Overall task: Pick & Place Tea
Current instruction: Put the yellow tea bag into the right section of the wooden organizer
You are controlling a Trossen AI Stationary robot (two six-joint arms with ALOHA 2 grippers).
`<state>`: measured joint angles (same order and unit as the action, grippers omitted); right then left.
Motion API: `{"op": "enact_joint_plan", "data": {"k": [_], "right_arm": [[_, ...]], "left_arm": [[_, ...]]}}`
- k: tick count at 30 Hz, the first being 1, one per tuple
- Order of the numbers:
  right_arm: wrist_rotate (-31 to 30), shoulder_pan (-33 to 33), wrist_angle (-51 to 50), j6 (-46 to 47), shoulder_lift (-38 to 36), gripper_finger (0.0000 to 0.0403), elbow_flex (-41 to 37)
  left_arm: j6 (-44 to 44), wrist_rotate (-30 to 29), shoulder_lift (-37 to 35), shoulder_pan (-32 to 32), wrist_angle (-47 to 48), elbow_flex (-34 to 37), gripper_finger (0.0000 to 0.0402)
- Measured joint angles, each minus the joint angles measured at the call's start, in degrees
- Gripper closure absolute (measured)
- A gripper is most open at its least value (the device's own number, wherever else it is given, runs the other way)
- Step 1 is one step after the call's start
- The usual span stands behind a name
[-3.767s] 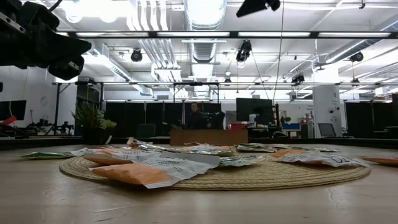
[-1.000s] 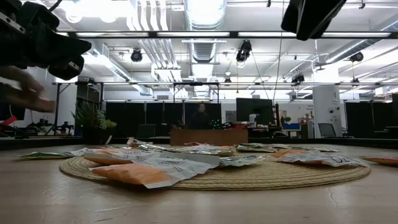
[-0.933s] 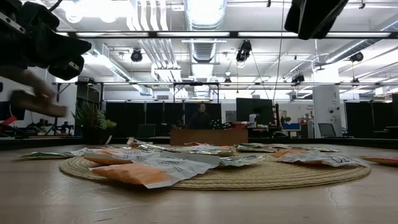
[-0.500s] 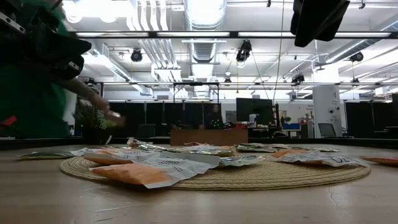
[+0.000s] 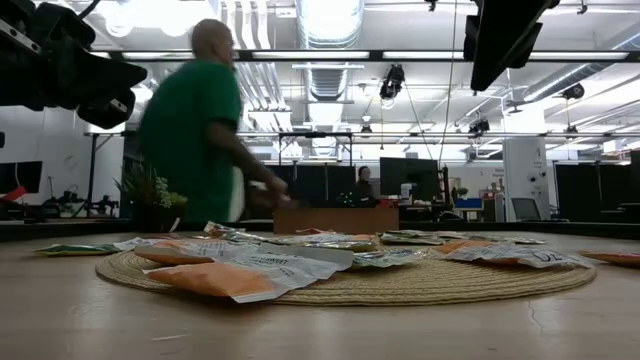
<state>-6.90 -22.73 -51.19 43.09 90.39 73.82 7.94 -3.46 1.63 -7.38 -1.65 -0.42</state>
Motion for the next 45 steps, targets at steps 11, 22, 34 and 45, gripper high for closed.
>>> {"op": "enact_joint_plan", "data": {"k": [11,22,34,45], "right_arm": [[1.56,3.46,-0.25,-4.24,0.00,0.0206,0.00],[2.46,8.13,-0.33,-8.93,1.47,0.0192,-0.71],[6.12,11.57,-0.18,-17.34,3.56,0.0192,-7.88],[8.28,14.64,7.78,-23.84,3.50,0.0193,-15.52]], "left_arm": [[0.00,0.01,0.00,-0.02,0.00,0.00,0.0402],[-0.02,0.01,0.02,-0.02,0.00,0.01,0.0402],[-0.02,0.00,0.23,-0.02,0.02,0.00,0.0402],[0.00,0.00,0.30,0.00,0.00,0.00,0.0402]]}}
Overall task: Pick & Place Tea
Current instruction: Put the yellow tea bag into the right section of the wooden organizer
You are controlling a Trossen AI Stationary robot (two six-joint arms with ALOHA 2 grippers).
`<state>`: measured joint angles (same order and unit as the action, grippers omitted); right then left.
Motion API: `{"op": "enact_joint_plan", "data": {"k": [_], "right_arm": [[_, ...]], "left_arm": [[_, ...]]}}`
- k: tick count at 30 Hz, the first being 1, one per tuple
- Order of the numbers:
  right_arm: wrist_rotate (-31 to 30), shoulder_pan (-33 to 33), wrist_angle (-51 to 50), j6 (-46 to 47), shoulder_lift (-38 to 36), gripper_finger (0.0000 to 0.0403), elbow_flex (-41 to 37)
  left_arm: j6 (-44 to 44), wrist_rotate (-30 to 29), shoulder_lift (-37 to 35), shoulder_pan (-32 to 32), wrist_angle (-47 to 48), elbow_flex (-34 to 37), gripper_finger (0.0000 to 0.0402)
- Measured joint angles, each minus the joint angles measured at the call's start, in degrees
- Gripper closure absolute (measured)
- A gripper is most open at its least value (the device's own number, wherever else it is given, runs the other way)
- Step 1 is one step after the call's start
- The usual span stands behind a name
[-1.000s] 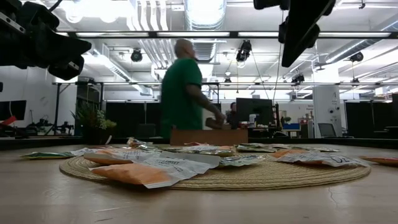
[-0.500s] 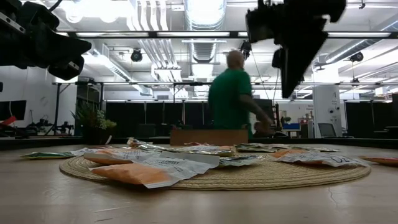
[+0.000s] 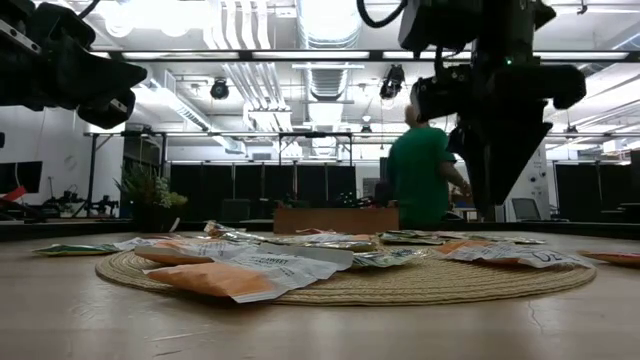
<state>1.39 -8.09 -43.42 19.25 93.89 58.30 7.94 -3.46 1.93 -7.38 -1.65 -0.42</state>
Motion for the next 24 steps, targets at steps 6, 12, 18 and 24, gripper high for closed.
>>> {"op": "enact_joint_plan", "data": {"k": [6,12,18,24], "right_arm": [[0.00,0.28,3.86,-0.37,0.00,0.0193,-2.05],[-0.69,0.28,7.15,-1.45,0.00,0.0193,-4.65],[-1.42,0.24,8.59,-2.09,0.00,0.0193,-5.49],[-1.49,0.24,12.11,-3.41,0.00,0.0193,-7.28]], "left_arm": [[-0.02,0.00,0.00,0.00,0.00,0.02,0.0402],[-0.01,0.01,0.02,-0.02,0.00,0.01,0.0402],[-0.02,0.00,0.02,-0.02,0.00,0.02,0.0402],[-0.01,0.00,0.02,-0.01,0.00,0.02,0.0402]]}}
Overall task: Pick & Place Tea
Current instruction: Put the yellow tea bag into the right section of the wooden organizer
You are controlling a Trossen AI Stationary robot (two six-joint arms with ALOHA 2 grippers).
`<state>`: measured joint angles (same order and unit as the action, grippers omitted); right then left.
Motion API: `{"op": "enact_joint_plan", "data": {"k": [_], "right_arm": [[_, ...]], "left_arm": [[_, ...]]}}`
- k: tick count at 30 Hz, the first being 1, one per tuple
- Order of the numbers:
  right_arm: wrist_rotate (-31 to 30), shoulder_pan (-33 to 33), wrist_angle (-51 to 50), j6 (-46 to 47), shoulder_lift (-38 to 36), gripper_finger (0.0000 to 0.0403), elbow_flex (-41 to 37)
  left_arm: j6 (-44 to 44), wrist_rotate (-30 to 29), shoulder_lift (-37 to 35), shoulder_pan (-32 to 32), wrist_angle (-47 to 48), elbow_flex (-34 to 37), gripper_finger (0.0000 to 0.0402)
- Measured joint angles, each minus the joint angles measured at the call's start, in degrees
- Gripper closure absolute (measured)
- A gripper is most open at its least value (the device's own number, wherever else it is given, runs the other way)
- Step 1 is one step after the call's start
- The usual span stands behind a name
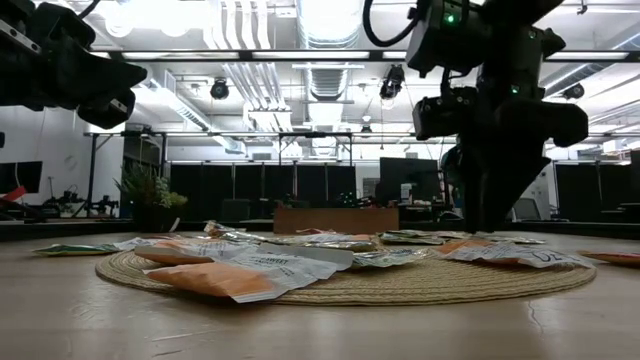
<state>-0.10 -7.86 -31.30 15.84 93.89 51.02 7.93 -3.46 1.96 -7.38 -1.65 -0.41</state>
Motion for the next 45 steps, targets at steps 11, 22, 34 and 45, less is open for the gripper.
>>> {"op": "enact_joint_plan", "data": {"k": [11,22,34,45], "right_arm": [[-0.07,0.00,2.51,0.00,-0.12,0.0193,-3.91],[-1.27,0.19,3.67,0.25,-0.13,0.0203,-4.33],[-1.84,0.31,3.64,-0.18,-0.11,0.0374,-4.33],[-1.85,0.26,0.83,-0.89,-0.57,0.0394,-1.18]], "left_arm": [[0.01,0.00,0.00,-0.01,0.00,-0.02,0.0402],[-0.01,0.00,0.02,-0.01,0.00,-0.01,0.0402],[0.00,0.00,0.01,-0.01,0.00,-0.02,0.0402],[0.00,0.01,0.02,0.01,0.00,-0.01,0.0402]]}}
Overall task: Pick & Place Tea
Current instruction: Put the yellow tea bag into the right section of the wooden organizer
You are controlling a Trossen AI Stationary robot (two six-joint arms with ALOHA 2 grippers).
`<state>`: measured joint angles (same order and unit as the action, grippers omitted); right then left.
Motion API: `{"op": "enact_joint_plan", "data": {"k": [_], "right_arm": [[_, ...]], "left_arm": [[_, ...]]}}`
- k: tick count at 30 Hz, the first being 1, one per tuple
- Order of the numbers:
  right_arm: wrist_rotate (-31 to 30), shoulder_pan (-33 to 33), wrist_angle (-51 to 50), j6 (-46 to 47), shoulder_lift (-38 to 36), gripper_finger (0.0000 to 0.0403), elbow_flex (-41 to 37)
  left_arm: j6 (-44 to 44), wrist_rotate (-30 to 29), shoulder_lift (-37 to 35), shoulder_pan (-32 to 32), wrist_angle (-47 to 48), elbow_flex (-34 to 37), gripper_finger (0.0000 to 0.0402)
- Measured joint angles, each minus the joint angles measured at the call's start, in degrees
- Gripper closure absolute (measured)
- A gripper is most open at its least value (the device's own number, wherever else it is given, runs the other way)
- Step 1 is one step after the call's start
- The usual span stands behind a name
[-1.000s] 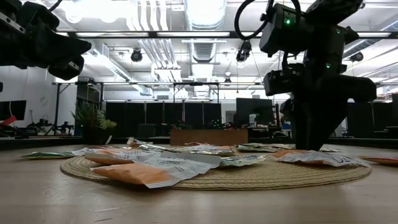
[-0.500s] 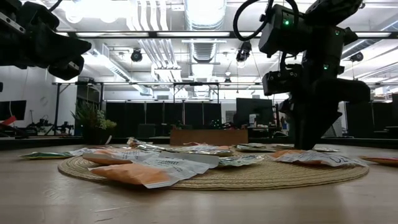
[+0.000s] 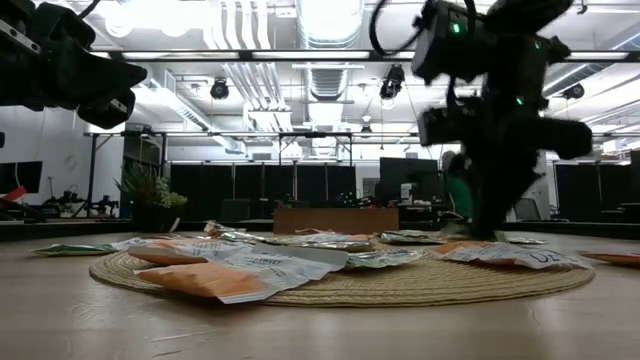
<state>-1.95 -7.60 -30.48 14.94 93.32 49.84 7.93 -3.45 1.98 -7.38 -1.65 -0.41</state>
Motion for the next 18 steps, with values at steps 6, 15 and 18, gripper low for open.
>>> {"op": "enact_joint_plan", "data": {"k": [6,15,18], "right_arm": [[-5.95,0.36,-5.30,-4.05,-0.78,0.0394,6.42],[-14.41,4.96,-11.31,-13.13,-0.56,0.0394,17.45],[-16.56,7.80,-12.82,-17.51,-0.05,0.0395,20.86]], "left_arm": [[0.00,0.01,0.00,0.00,0.00,0.00,0.0402],[-0.01,0.01,0.00,-0.02,0.00,0.01,0.0402],[0.00,0.00,0.00,-0.02,0.00,0.00,0.0402]]}}
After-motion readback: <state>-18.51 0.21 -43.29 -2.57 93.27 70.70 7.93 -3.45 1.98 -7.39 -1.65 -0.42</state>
